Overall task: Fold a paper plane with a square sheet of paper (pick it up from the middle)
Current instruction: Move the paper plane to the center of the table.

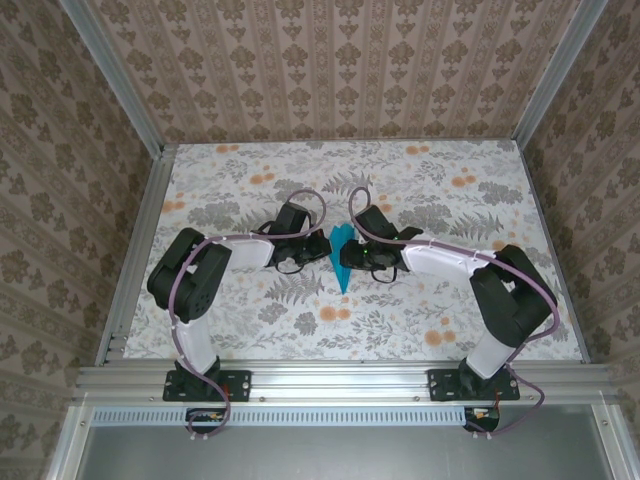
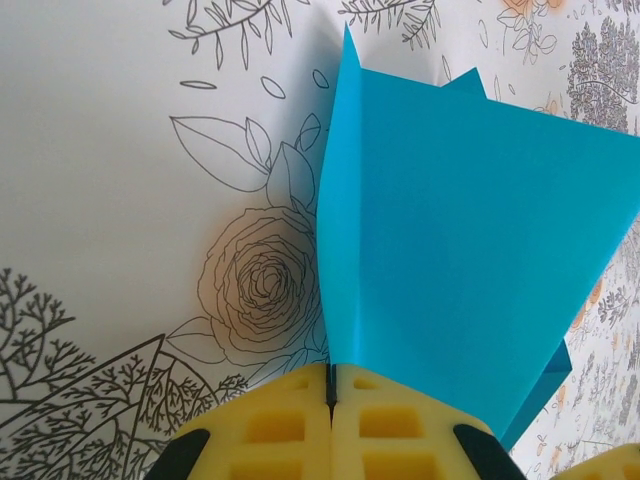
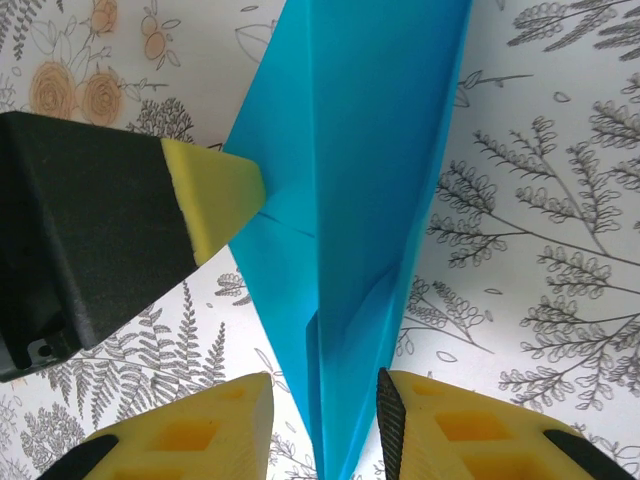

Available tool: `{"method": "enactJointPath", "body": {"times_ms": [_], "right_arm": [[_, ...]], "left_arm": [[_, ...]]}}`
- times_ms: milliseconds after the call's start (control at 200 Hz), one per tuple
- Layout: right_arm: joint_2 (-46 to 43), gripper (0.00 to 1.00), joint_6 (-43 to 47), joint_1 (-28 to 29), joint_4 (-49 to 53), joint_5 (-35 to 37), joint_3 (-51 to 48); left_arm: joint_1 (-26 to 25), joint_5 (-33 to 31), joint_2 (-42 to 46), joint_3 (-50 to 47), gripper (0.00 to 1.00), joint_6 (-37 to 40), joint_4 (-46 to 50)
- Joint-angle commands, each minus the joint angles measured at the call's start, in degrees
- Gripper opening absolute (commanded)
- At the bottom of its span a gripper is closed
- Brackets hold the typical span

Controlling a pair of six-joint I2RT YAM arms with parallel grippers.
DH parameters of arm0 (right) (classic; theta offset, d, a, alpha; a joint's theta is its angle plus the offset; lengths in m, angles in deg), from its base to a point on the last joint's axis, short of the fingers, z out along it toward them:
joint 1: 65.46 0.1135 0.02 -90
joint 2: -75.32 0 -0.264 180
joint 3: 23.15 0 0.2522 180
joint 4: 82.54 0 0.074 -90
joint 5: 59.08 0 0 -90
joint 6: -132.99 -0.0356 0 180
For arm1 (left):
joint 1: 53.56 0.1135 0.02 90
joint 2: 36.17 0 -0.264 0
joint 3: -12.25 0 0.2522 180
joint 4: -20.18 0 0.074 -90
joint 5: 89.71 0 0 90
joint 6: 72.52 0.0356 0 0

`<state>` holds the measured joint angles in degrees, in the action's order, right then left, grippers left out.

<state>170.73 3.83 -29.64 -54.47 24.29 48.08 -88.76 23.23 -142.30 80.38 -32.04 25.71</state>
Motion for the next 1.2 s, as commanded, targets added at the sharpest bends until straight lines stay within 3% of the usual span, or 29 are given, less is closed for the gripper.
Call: {"method": "enactJointPath", "body": {"times_ms": [0, 230, 665, 1195], "right_arm": [[1.24, 0.35, 0.26, 0.70, 3.41, 1.17, 2.31], [4.08, 0.39, 0.32, 1.63, 5.81, 1.68, 4.70], [9.55, 0.36, -0.74, 1.63, 9.89, 3.76, 8.87], [10.17, 0.09, 1.95, 1.63, 17.32, 9.43, 11.96]], "left_arm": [[0.31, 0.26, 0.94, -0.31, 0.00, -0.40, -0.89], [0.37, 0.48, 0.74, -0.23, 0.00, -0.38, -0.75], [0.40, 1.14, 0.94, -0.49, 0.00, -0.11, -0.65], [2.99, -0.56, 6.14, -3.21, 0.24, 1.87, 3.47]]}}
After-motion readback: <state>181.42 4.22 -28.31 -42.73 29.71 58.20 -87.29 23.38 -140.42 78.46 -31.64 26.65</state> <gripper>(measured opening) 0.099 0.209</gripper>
